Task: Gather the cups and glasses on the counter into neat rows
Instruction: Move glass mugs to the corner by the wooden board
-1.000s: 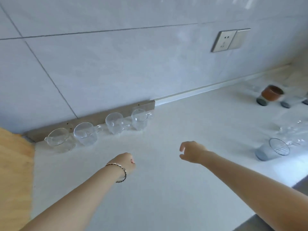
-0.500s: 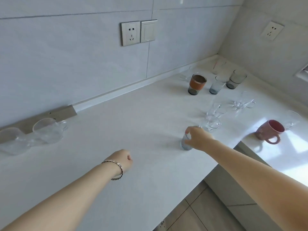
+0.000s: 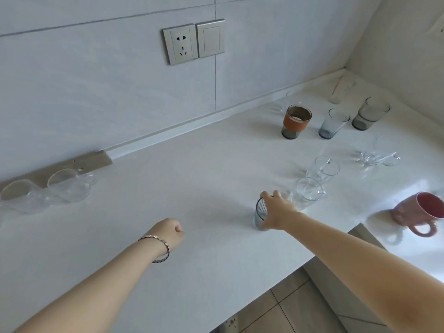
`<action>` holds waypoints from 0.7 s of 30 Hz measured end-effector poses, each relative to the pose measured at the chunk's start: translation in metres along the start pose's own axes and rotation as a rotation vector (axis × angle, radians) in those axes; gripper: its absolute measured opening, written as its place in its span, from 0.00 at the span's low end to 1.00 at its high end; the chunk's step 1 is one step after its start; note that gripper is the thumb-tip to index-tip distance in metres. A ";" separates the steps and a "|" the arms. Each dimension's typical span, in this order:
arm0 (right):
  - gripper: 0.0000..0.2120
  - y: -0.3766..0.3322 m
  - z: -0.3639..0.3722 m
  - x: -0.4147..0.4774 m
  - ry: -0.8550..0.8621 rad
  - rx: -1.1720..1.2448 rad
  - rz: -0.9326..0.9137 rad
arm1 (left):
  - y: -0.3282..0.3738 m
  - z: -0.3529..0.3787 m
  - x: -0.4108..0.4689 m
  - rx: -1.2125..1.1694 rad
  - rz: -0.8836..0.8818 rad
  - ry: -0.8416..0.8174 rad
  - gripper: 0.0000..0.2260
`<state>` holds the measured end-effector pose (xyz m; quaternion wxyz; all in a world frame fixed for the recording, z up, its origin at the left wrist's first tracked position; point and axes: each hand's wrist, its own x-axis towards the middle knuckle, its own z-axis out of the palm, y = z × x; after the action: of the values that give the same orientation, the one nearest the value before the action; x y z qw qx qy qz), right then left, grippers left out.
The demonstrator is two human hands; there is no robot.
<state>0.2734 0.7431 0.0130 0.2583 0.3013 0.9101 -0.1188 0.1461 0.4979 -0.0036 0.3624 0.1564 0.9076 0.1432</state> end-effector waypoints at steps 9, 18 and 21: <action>0.35 -0.102 -0.029 0.000 0.094 -0.069 -0.271 | -0.081 -0.016 -0.027 -0.191 -0.175 0.106 0.12; 0.35 -0.323 0.000 -0.058 0.065 -0.150 -0.658 | -0.254 -0.053 -0.098 -0.352 -0.375 0.226 0.07; 0.37 -0.401 0.027 -0.084 0.026 -0.124 -0.701 | -0.322 -0.063 -0.124 -0.342 -0.430 0.228 0.07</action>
<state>0.0971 0.3752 0.0603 0.2078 -0.0442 0.9670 -0.1409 0.1294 0.1477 -0.0044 0.3010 -0.1200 0.9175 0.2306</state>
